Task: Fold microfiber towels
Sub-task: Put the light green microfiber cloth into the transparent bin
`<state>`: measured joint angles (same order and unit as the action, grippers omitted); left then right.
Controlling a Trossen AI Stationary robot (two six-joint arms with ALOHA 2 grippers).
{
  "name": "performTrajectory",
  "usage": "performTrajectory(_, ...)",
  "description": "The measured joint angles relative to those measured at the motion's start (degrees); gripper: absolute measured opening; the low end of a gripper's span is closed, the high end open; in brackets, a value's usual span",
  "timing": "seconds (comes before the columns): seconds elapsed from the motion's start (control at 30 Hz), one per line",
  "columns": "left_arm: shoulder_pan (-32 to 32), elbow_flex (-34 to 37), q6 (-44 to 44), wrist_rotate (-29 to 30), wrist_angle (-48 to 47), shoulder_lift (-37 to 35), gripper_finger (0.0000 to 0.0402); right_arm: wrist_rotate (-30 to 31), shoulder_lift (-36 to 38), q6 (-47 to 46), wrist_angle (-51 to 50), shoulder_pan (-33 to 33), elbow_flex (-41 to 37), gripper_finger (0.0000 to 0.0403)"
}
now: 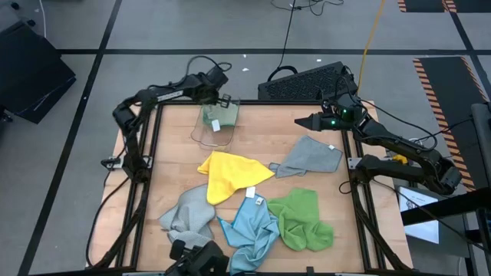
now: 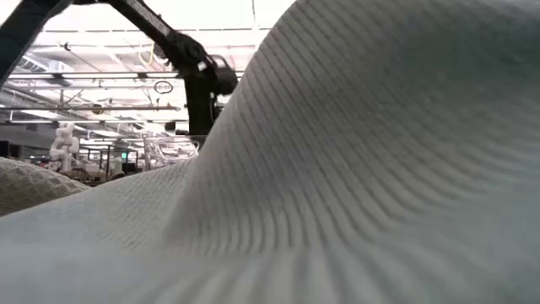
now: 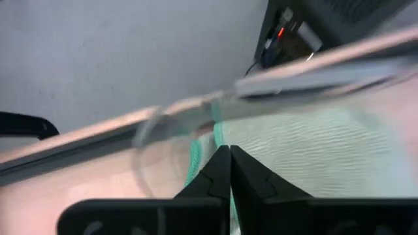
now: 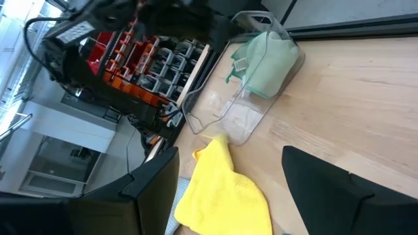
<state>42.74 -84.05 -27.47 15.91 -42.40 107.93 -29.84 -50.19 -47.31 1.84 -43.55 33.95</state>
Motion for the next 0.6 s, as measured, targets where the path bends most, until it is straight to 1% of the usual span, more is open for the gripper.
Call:
performTrajectory(0.1, -0.32, -0.07, -2.06, -1.46, -0.07, -3.31, 0.0013, 1.21, 0.00, 0.01, -0.01, 0.00, 0.00, 0.0264)
performTrajectory(0.23, -1.53, -0.07, -3.61, -6.70, 0.70, -3.81, 0.0003, 2.65, -0.02, 0.00, 0.01, -0.18, 0.00, 0.0264)
performTrajectory(0.47, -3.92, -0.04, -4.17, -7.75, 1.55, -0.94, 0.0003, 2.86, -0.48, 0.00, -0.01, -1.01, 0.00, 0.0264)
performTrajectory(0.6, -4.53, -0.04, -4.42, -11.65, 6.40, 1.29, 0.0013, 2.73, -0.50, -0.30, -0.20, -1.01, 0.00, 0.0264)
